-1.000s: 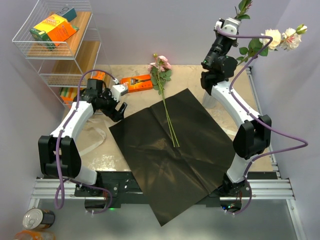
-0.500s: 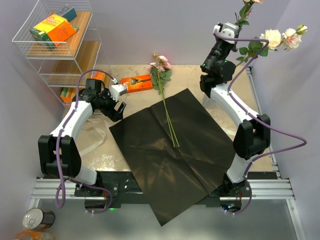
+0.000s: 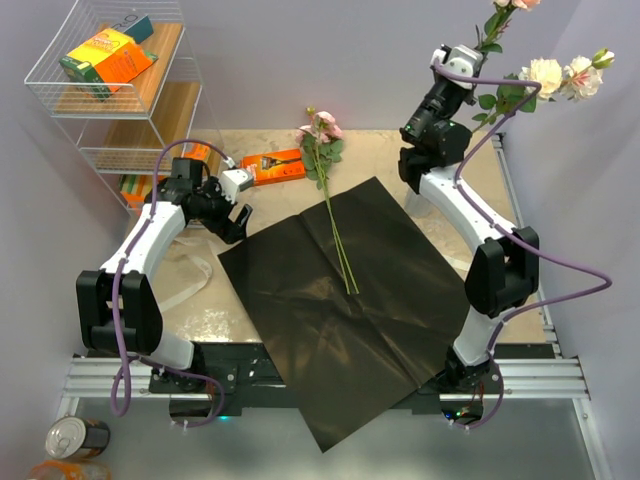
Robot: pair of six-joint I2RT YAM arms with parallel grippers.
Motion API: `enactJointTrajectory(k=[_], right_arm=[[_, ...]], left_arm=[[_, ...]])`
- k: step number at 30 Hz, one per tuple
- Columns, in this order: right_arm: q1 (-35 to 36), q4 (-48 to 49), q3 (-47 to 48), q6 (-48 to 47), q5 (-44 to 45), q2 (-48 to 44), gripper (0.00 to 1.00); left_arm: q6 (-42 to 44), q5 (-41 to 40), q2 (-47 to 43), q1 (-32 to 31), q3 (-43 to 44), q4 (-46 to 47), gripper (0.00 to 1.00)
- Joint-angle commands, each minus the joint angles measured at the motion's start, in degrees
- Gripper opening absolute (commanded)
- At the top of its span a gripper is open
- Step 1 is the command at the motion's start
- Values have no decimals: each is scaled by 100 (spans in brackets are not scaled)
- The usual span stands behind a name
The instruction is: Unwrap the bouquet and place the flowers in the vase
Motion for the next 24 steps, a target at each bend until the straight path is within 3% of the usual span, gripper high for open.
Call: enactJointTrajectory(k=[1, 24], right_arm=[[30, 360, 386, -146, -44, 61, 0], [-40, 827, 676, -402, -554, 422, 0]], left_arm=[[109, 120, -37, 61, 142, 22, 93], [188, 173, 147, 87, 221, -13, 93]])
